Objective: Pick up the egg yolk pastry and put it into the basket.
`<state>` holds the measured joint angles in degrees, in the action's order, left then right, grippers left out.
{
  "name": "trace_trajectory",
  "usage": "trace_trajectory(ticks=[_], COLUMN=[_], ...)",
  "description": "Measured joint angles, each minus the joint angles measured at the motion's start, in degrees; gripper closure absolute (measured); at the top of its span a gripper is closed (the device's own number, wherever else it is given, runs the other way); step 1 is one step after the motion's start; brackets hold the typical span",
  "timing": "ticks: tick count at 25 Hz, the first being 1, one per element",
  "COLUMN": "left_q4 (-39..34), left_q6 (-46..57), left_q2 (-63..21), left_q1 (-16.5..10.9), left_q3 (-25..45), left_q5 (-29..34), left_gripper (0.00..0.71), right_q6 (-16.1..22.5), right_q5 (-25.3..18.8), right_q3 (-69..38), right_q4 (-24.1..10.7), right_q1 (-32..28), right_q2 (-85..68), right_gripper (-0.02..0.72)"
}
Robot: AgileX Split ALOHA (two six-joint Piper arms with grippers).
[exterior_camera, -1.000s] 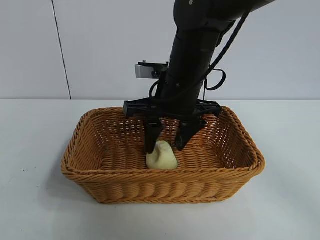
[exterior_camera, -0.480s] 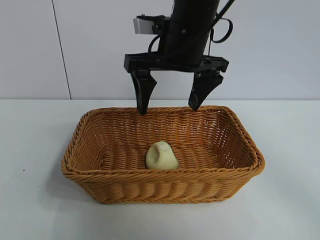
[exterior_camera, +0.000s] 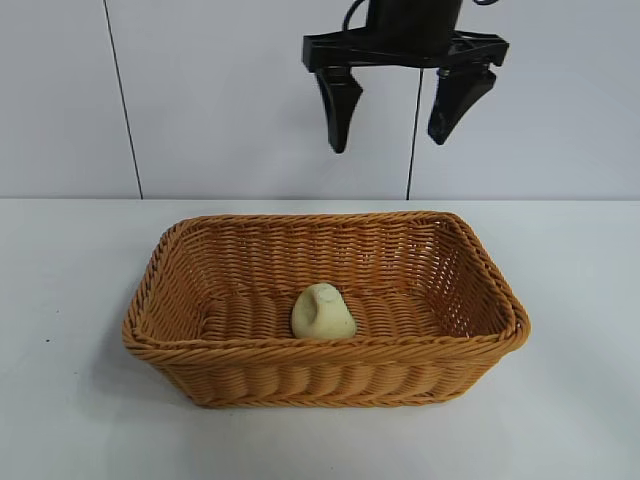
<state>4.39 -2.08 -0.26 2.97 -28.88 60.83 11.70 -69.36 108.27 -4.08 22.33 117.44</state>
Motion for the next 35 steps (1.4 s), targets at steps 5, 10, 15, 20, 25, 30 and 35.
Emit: trace_trajectory(ticks=[5, 10, 15, 20, 25, 30, 35], left_q4=[0.00, 0.00, 0.00, 0.00, 0.00, 0.00, 0.00], left_q6=[0.00, 0.00, 0.00, 0.00, 0.00, 0.00, 0.00], left_q2=[0.00, 0.00, 0.00, 0.00, 0.00, 0.00, 0.00], left_q1=[0.00, 0.00, 0.00, 0.00, 0.00, 0.00, 0.00], left_q3=[0.00, 0.00, 0.00, 0.00, 0.00, 0.00, 0.00], left_q5=[0.00, 0.00, 0.00, 0.00, 0.00, 0.00, 0.00], left_gripper=[0.023, 0.023, 0.023, 0.023, 0.023, 0.023, 0.023], right_q6=[0.00, -0.12, -0.76, -2.38, -4.74, -6.54, -6.88], right_q5=[0.00, 0.00, 0.00, 0.02, -0.05, -0.39, -0.46], right_q3=[0.00, 0.00, 0.00, -1.29, -9.59, -20.22, -32.63], right_q4=[-0.30, -0.73, -0.85, 0.80, 2.37, 3.09, 3.73], right_q1=[-9.86, -18.17, -23.93, -25.34, -23.58, -21.57, -18.65], right_q2=[0.00, 0.00, 0.00, -0.33, -3.22, -9.45, -19.34], right_gripper=[0.028, 0.028, 0.028, 0.028, 0.029, 0.029, 0.029])
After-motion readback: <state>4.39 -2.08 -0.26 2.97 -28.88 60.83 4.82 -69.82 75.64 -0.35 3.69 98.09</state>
